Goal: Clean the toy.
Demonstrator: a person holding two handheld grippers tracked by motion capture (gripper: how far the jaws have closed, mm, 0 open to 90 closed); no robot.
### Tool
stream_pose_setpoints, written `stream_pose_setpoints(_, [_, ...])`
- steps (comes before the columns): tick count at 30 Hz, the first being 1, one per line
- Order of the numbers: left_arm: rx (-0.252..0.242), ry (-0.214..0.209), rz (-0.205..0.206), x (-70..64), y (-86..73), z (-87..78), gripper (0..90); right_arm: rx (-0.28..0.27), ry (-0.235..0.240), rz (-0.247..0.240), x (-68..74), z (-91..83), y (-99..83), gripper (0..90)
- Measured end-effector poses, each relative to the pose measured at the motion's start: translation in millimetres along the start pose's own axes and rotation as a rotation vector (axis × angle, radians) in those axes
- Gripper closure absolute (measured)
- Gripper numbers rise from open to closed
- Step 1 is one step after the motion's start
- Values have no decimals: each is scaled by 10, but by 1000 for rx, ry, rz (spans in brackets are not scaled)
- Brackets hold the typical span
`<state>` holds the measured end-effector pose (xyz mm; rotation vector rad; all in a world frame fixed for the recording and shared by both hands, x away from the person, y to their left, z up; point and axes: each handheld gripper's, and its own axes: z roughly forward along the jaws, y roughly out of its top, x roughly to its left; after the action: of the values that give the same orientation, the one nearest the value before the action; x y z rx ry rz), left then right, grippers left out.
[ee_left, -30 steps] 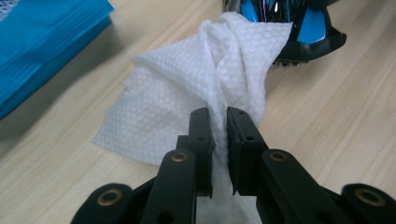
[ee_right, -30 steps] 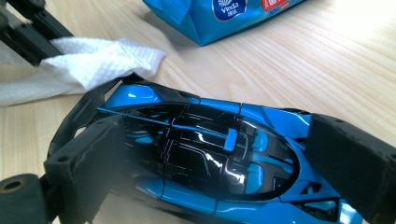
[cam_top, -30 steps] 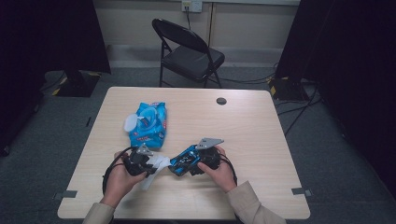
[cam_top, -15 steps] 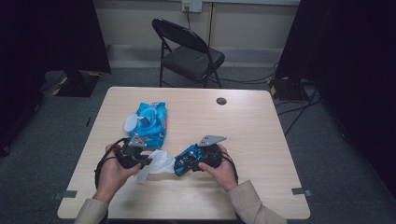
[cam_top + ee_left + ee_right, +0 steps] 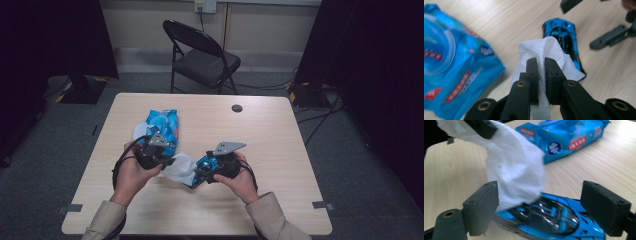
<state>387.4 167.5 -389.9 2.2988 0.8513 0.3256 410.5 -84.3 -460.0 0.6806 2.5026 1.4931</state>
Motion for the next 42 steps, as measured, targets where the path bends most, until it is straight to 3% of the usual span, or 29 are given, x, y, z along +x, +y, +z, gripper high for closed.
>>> stream_pose_setpoints(3, [-9,-23,17,-79,89,37,830,5,40,-25,87,46,35,205])
stream_pose_setpoints(9, [-23,-77,30,-190,189,107,834,36,42,-50,159,118,31,409])
stream_pose_setpoints(11, [-32,-91,27,-217,201,135,834,42,38,-41,144,126,7,457])
stream_pose_setpoints(15, [-32,-112,32,-260,219,192,832,58,27,-9,90,111,-46,685])
stream_pose_setpoints(17, [-26,-126,28,-262,220,209,830,58,54,36,56,78,-54,769])
stream_pose_setpoints(20, [-31,-118,22,-257,211,262,822,63,81,63,33,11,-50,874])
stream_pose_setpoints(26, [-22,-111,-2,-214,197,369,800,56,81,95,-23,-179,-71,896])
stream_pose_setpoints(29, [-31,-111,4,-217,217,447,736,46,54,106,-60,-299,-94,896])
stream_pose_setpoints(31, [-37,-101,33,-236,240,491,631,32,30,117,-96,-398,-119,896])
stream_pose_setpoints(34, [-56,-102,34,-279,271,541,511,10,-10,147,-176,-570,-179,895])
stream_pose_setpoints(37, [-58,-86,59,-287,284,583,374,-12,-50,184,-254,-746,-253,894])
stream_pose_setpoints(42, [-37,-83,61,-289,299,686,258,-39,-135,235,-355,-1046,-404,889])
